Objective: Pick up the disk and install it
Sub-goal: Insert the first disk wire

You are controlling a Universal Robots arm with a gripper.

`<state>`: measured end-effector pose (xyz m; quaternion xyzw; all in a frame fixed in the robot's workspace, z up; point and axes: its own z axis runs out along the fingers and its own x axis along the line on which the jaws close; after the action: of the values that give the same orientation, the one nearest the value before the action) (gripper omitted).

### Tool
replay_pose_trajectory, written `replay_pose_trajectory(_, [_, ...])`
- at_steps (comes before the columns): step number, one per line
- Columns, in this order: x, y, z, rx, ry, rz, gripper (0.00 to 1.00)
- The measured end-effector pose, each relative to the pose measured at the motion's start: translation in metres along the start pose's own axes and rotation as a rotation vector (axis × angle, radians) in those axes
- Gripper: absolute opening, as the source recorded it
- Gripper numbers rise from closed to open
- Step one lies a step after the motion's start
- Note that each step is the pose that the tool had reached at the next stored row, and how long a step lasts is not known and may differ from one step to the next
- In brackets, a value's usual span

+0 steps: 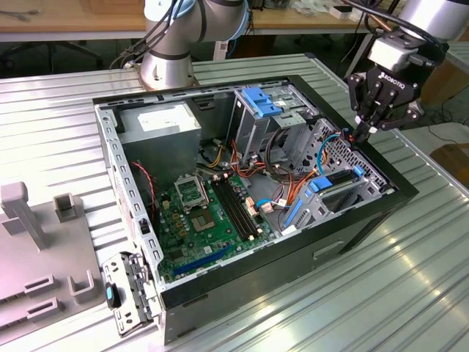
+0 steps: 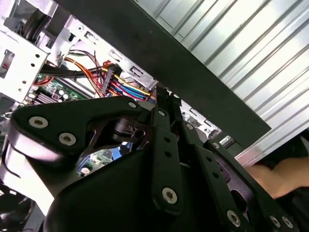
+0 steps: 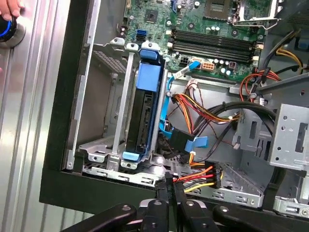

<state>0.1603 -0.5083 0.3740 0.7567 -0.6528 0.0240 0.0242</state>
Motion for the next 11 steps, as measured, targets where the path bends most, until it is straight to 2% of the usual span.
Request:
replay_pose_trajectory(3, [0.0, 0.0, 0.0, -0.0036, -0.0002, 0.053, 0.16])
replay_pose_trajectory(5, [0.0, 0.0, 0.0, -0.0077, -0.0005, 0.113, 0.16])
replay_pose_trajectory(7, [0.0, 0.0, 0.0, -0.0087, -0.0006, 0.13, 0.16])
replay_pose_trajectory(11, [0.0, 0.0, 0.0, -0.0089, -0.0006, 0.131, 0.16])
